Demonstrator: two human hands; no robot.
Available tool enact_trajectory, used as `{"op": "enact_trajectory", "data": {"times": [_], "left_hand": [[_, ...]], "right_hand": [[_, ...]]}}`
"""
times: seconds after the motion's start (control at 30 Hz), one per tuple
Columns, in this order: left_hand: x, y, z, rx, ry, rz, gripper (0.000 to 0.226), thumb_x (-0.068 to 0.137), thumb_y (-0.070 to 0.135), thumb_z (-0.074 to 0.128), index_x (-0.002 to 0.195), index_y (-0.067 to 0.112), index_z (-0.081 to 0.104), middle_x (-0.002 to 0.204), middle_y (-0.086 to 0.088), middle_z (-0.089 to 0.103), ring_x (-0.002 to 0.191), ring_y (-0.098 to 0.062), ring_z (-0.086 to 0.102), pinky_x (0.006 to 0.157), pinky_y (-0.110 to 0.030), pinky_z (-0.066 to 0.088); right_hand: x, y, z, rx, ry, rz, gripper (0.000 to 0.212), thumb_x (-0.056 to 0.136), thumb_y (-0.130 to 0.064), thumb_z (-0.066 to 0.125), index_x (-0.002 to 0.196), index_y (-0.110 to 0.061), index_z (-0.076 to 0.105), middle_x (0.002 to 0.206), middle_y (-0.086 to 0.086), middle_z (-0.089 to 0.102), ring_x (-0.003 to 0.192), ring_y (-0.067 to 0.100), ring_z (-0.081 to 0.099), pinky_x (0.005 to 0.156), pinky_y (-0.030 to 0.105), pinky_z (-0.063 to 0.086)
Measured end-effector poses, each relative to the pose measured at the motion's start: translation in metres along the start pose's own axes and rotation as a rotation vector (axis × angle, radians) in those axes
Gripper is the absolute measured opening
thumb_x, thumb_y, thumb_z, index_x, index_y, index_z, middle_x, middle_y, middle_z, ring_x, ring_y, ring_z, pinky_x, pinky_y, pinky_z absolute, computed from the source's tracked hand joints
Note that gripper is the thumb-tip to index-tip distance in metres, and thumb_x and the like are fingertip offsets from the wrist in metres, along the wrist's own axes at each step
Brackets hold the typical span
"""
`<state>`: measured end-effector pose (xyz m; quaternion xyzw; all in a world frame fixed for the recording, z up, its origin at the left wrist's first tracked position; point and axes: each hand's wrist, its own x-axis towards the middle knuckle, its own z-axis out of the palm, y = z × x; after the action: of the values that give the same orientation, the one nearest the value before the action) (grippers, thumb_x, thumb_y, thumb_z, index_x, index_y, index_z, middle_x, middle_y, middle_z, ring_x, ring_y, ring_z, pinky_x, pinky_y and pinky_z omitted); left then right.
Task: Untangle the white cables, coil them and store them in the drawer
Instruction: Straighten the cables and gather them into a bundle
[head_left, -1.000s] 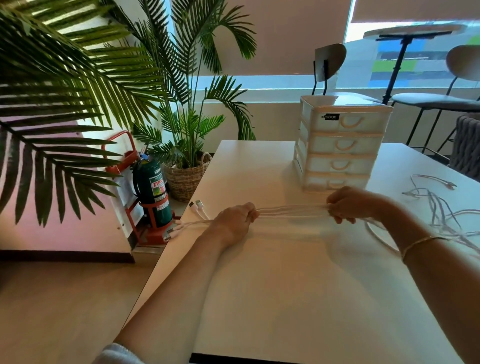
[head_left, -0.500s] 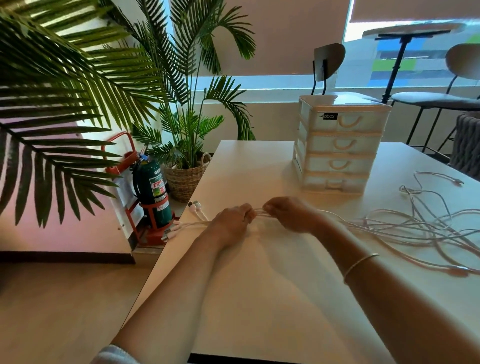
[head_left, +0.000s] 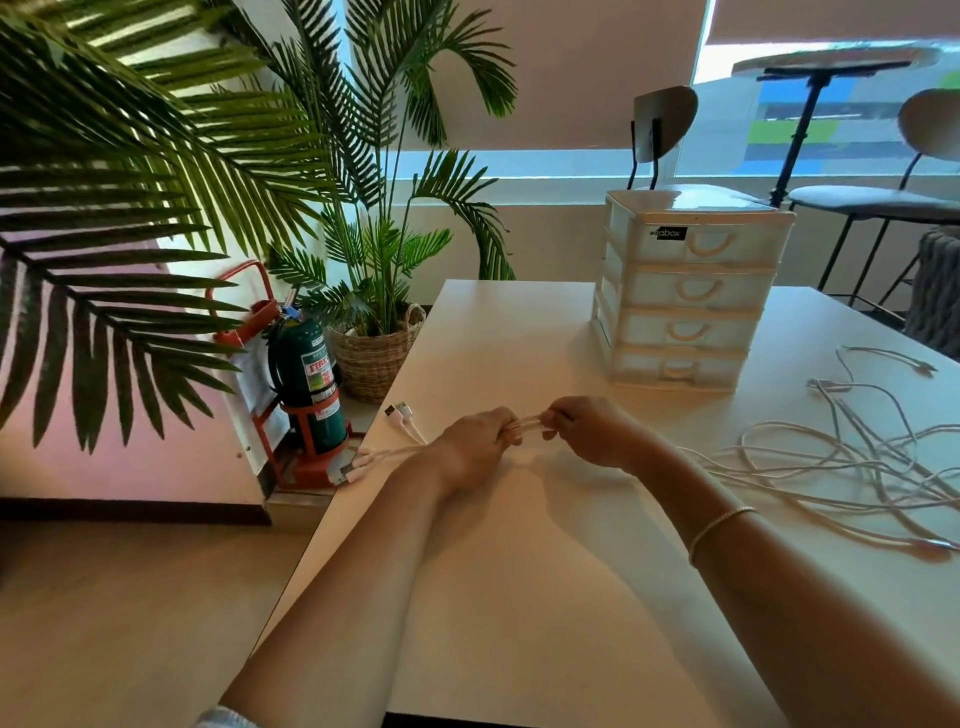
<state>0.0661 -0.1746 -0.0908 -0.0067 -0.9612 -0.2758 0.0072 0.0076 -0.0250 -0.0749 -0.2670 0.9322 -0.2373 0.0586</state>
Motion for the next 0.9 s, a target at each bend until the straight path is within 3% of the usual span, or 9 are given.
{"op": "enact_trajectory", "data": {"times": [0.13,0.27,0.33,0.4,0.5,0.6,0.77,0.9], "left_hand": [[0.000,0.002,-0.002,0.070,-0.004,-0.034,0.025,0.096,0.014,0.035,0.114,0.011,0.052,0.115,-0.015,0.058,0.104,-0.030,0.053,0.088,-0.036,0.040],[0.003,0.009,0.004,0.078,0.089,-0.012,0.038,0.099,0.036,0.032,0.111,0.010,0.057,0.111,-0.016,0.063,0.105,-0.033,0.055,0.088,-0.039,0.043],[0.005,0.011,0.008,0.043,0.090,0.001,0.040,0.100,0.037,0.030,0.108,0.011,0.059,0.113,-0.013,0.064,0.107,-0.031,0.056,0.090,-0.038,0.043],[0.007,0.007,0.009,-0.017,0.069,-0.002,0.035,0.100,0.034,0.031,0.102,0.014,0.059,0.112,-0.011,0.065,0.106,-0.029,0.057,0.089,-0.036,0.044],[0.007,0.002,0.007,-0.011,0.071,0.007,0.026,0.100,0.029,0.033,0.086,0.020,0.052,0.102,-0.012,0.064,0.091,-0.027,0.056,0.081,-0.034,0.042],[0.004,0.005,0.007,0.002,0.082,0.029,0.025,0.100,0.028,0.033,0.083,0.020,0.050,0.088,-0.009,0.058,0.079,-0.023,0.049,0.074,-0.033,0.039],[0.001,-0.001,0.004,-0.031,0.105,0.009,0.028,0.100,0.024,0.034,0.092,0.012,0.058,0.103,-0.012,0.065,0.098,-0.029,0.058,0.087,-0.034,0.043],[0.002,-0.010,-0.001,-0.040,0.149,-0.011,0.025,0.100,0.021,0.036,0.088,0.012,0.056,0.104,-0.014,0.065,0.100,-0.030,0.059,0.087,-0.033,0.042]], "right_hand": [[0.001,0.002,0.007,-0.054,0.025,-0.019,0.032,0.099,-0.025,0.035,0.097,-0.012,0.064,0.103,0.008,0.062,0.087,0.020,0.051,0.076,0.029,0.039],[0.002,0.001,0.010,-0.077,0.043,-0.048,0.031,0.099,-0.024,0.034,0.099,-0.014,0.063,0.108,0.007,0.064,0.099,0.024,0.057,0.086,0.035,0.045],[0.001,-0.001,0.013,-0.076,0.048,-0.056,0.030,0.098,-0.023,0.034,0.102,-0.015,0.062,0.109,0.007,0.065,0.099,0.025,0.058,0.087,0.036,0.047],[-0.001,-0.002,0.013,-0.051,0.050,-0.055,0.030,0.098,-0.025,0.036,0.104,-0.015,0.063,0.103,0.004,0.065,0.095,0.022,0.058,0.082,0.032,0.046],[-0.005,-0.003,0.002,0.102,-0.008,-0.057,0.020,0.096,-0.024,0.045,0.095,-0.015,0.063,0.075,-0.005,0.062,0.068,0.012,0.055,0.061,0.022,0.043],[-0.011,-0.001,-0.011,0.207,-0.081,-0.035,0.011,0.092,-0.020,0.053,0.082,-0.019,0.059,0.066,-0.007,0.064,0.048,0.009,0.052,0.048,0.017,0.040],[-0.025,0.029,-0.034,0.152,-0.072,0.029,0.018,0.087,-0.008,0.052,0.072,-0.014,0.061,0.064,-0.003,0.067,0.042,0.006,0.054,0.056,0.023,0.047],[-0.041,0.076,-0.064,0.286,-0.012,0.116,0.030,0.090,-0.006,0.051,0.062,-0.008,0.062,0.066,0.012,0.065,0.045,0.015,0.050,0.051,0.024,0.042]]}}
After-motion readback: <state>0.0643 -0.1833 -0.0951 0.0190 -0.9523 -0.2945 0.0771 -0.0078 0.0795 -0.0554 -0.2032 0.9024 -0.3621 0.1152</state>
